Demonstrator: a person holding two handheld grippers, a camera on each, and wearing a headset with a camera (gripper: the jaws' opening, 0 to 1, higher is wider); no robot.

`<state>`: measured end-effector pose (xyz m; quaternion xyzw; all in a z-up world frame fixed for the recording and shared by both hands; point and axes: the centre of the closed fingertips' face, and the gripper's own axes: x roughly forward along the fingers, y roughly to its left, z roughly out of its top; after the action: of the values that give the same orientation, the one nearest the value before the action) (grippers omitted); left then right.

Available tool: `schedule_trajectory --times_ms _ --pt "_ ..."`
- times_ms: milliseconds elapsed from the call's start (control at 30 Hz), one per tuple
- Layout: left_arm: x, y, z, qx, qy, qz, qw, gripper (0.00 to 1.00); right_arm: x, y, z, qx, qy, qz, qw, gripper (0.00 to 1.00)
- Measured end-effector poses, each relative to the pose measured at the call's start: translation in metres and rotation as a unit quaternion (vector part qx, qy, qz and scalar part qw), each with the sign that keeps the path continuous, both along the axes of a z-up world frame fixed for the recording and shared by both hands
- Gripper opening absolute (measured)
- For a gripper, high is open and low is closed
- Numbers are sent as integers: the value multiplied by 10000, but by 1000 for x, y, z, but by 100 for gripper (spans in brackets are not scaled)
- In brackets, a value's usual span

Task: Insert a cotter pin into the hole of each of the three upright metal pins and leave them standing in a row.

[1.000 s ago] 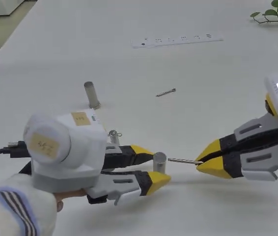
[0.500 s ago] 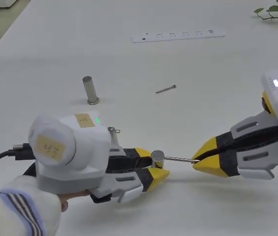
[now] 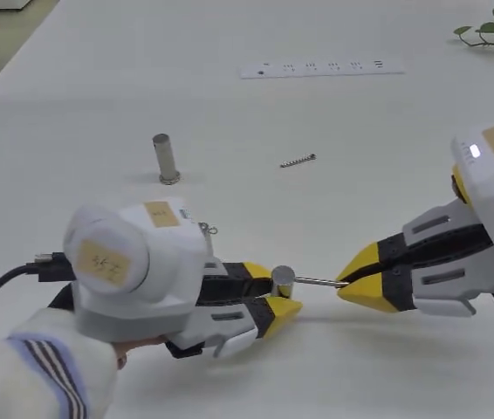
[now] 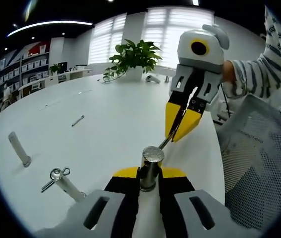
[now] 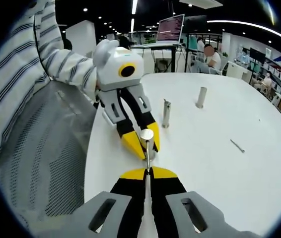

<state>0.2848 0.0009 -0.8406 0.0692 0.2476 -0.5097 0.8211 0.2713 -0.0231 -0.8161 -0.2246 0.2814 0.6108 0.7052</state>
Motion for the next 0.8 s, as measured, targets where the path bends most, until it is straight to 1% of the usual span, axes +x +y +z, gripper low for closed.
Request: schedule_trajectory --times_ms 133,200,267,367,500,667,733,800 --pt "1 0 0 -1 -19 26 10000 13 0 5 1 19 -27 -31 10000 4" --pt "0 -1 0 -7 -33 27 10000 13 -1 7 1 -17 -61 -11 10000 4" --pt "0 -2 0 -67 11 67 10000 13 1 8 1 -33 -86 5 10000 4" --pt "1 -2 0 -98 0 80 9999 13 2 10 1 -35 -91 0 10000 4" --pt "1 -3 0 -216 49 139 9997 13 1 13 1 -1 -96 -25 10000 4" --pt "2 -3 -1 -227 92 143 9996 13 1 18 2 66 -56 -127 9999 4" --pt "2 -3 -1 -236 99 146 9996 13 2 21 2 83 -77 -131 9999 4" --pt "3 -4 -1 -199 52 127 9997 13 2 24 2 129 -42 -178 9997 4"
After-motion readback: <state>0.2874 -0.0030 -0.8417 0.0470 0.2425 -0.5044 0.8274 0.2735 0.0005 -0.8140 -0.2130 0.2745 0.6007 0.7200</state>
